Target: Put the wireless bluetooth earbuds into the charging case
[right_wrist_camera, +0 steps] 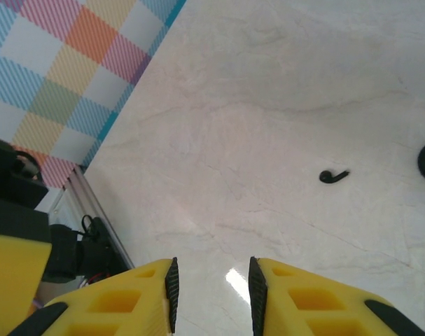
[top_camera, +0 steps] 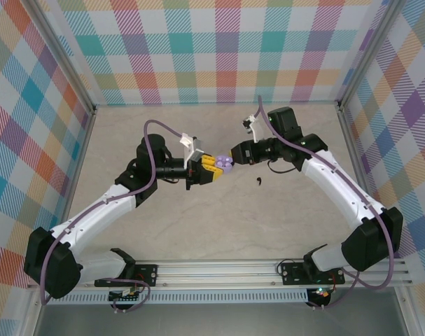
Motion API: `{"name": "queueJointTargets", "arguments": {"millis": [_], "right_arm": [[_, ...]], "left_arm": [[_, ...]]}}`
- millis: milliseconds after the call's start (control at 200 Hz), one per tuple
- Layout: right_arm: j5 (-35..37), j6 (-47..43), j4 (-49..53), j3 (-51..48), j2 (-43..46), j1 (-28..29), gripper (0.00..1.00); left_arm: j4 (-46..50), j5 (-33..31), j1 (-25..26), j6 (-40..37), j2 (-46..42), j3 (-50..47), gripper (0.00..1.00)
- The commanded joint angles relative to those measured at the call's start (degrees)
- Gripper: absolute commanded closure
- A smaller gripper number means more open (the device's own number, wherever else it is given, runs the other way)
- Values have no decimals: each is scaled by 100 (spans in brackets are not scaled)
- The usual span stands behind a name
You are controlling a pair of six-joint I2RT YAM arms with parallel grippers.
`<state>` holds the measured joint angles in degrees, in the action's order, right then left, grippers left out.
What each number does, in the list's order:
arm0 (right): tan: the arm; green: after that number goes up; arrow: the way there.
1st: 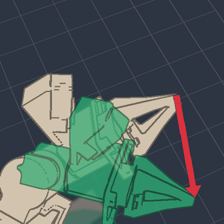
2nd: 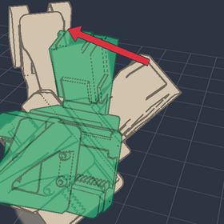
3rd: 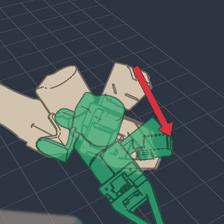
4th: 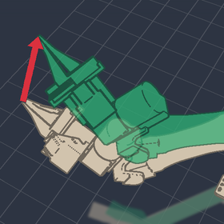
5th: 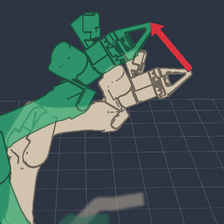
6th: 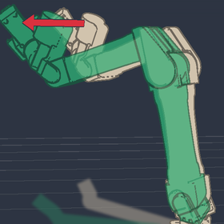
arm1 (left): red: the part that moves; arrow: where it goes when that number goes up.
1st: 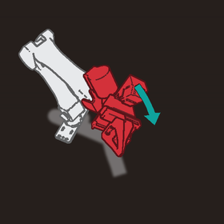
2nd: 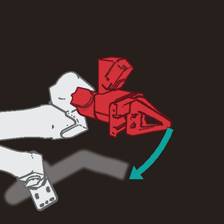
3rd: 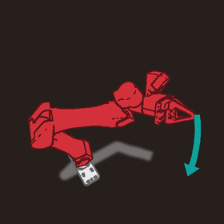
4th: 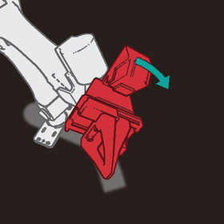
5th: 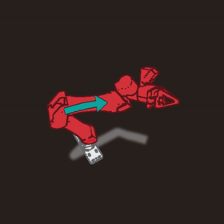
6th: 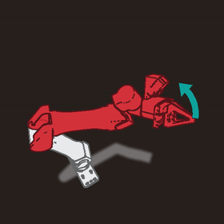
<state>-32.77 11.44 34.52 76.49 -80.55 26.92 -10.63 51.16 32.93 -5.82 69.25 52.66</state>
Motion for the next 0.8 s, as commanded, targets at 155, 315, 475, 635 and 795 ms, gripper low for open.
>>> {"name": "queueJointTargets", "arguments": {"millis": [155,315,475,635,795], "right_arm": [[-1026,-170,-494,-133,377,-37,66],[-1029,-224,-435,-156,435,-35,66],[-940,-204,-422,-168,470,-37,65],[592,-120,38,-32,488,-35,62],[1594,-58,291,-15,526,-37,61]], "left_arm": [[-106,-2,77,-65,118,196,91],[-47,-201,82,-17,191,226,91],[18,-329,82,22,256,262,91],[154,-884,60,173,268,238,90],[234,-1436,-133,646,483,211,90]]}}
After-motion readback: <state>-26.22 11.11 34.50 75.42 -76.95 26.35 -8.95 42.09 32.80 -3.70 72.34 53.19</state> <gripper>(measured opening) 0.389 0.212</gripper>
